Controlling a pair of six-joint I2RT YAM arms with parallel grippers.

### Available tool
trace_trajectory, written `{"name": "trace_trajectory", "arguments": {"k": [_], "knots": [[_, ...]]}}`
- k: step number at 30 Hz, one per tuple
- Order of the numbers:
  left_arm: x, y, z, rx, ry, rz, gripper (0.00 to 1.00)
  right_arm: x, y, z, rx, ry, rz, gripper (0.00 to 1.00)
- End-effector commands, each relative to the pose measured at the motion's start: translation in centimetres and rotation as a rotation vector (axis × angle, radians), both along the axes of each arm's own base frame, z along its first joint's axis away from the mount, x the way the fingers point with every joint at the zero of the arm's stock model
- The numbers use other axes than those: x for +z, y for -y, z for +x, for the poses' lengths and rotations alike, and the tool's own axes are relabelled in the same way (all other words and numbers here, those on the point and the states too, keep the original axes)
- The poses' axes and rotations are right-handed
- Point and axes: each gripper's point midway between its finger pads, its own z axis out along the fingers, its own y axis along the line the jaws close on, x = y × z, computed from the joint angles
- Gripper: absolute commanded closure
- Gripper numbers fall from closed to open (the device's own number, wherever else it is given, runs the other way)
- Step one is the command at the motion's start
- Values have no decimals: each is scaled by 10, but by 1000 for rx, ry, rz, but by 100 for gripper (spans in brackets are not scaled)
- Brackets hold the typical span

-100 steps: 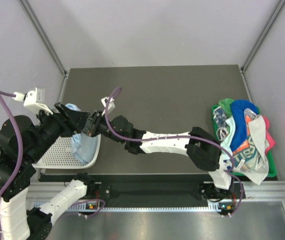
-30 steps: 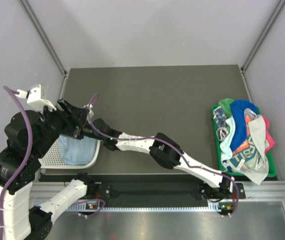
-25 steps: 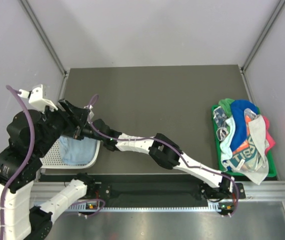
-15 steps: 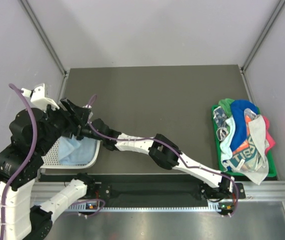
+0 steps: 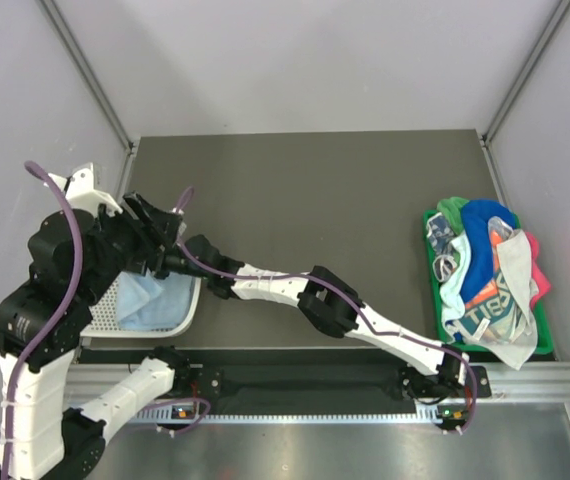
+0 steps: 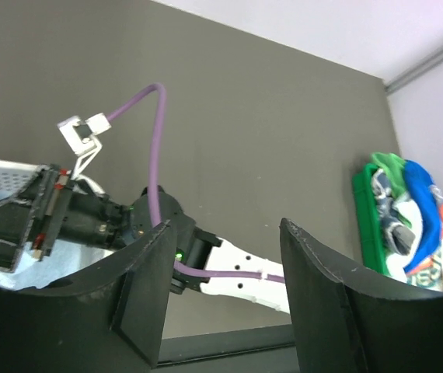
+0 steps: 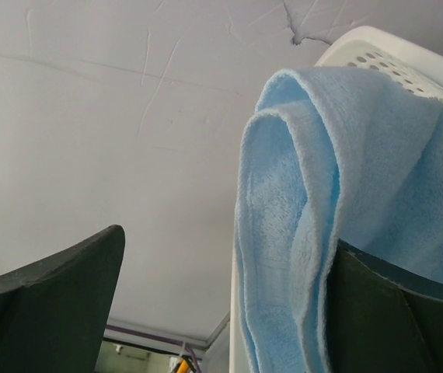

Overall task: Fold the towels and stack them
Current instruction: Neatly place the folded towel into the bin

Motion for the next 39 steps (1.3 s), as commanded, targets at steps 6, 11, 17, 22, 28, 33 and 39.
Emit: {"name": "trace_trajectory", "arguments": {"k": [6,11,17,22,28,33,39], "knots": [[-39,-48,26,330,-156,144,48,46,8,-2,29,19,93,5],[-48,-71,46,523,-203,227,52,52,9,-1,25,27,102,7],[-26,-99,69,752,-153,259,50,50,9,-2,30,28,96,11],[-27,-126,85,872,-173,284,48,46,11,-2,44,27,86,13],[-47,-155,105,937,-279,269,46,48,18,1,74,35,86,16],[-88,-203,98,1031,-469,225,48,51,23,-8,138,66,111,17],[-117,-224,82,1111,-541,204,47,39,24,-14,172,47,152,20]]}}
